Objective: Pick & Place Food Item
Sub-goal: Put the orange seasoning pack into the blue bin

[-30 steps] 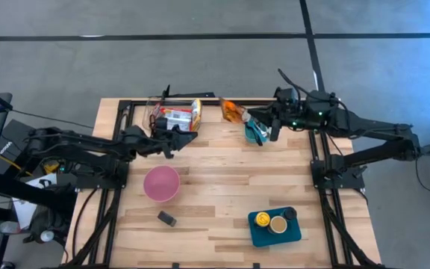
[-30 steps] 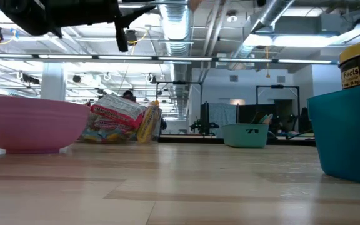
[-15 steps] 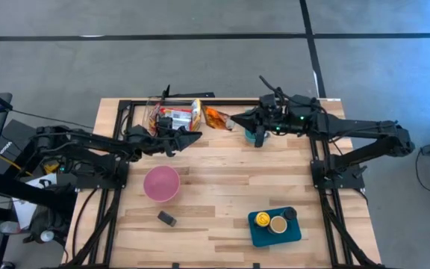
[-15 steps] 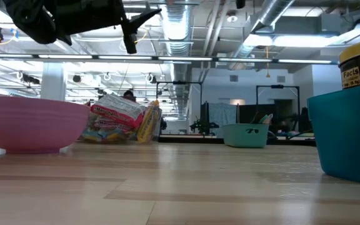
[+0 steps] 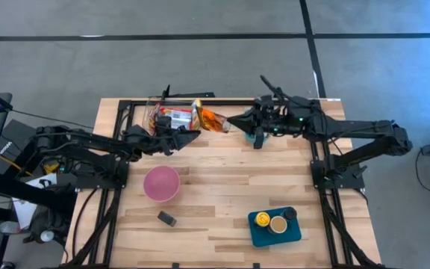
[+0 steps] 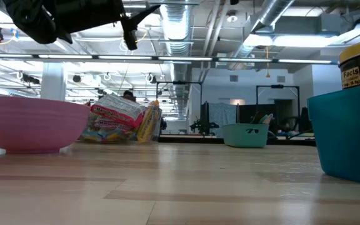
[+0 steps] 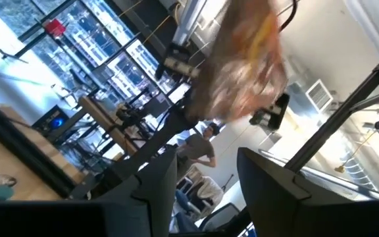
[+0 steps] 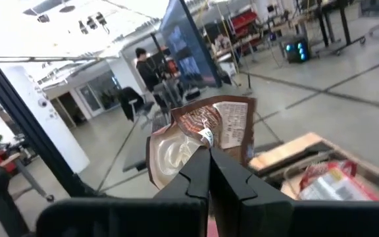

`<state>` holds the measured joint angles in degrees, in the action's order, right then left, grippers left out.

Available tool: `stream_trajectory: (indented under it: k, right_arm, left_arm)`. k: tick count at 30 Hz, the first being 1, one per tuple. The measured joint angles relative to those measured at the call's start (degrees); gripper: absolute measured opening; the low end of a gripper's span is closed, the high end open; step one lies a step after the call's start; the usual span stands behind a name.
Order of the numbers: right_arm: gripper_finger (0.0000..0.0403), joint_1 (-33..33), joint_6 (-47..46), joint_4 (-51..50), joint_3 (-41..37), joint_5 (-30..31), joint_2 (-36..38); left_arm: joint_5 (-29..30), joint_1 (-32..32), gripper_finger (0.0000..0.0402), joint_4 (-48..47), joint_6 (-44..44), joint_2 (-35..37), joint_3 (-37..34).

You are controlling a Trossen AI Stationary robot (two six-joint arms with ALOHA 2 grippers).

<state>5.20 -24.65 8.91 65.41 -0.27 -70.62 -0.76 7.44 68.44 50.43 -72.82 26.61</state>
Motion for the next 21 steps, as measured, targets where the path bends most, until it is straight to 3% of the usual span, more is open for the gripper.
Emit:
stream_trajectory:
  k: [7,21]
  right_arm:
    - [0.0,-1.1,-0.9,0.8,-0.1,-0.3,-1.8]
    - [0.0,-1.1,-4.1,2.7,0.0,-1.5,-2.9]
  left_arm:
    - [-0.8,0.0,0.0172,1.7,-0.4,0.0,0.0]
    - [-1.0,0.1,0.0168,2.2,-0.7,0.0,0.0]
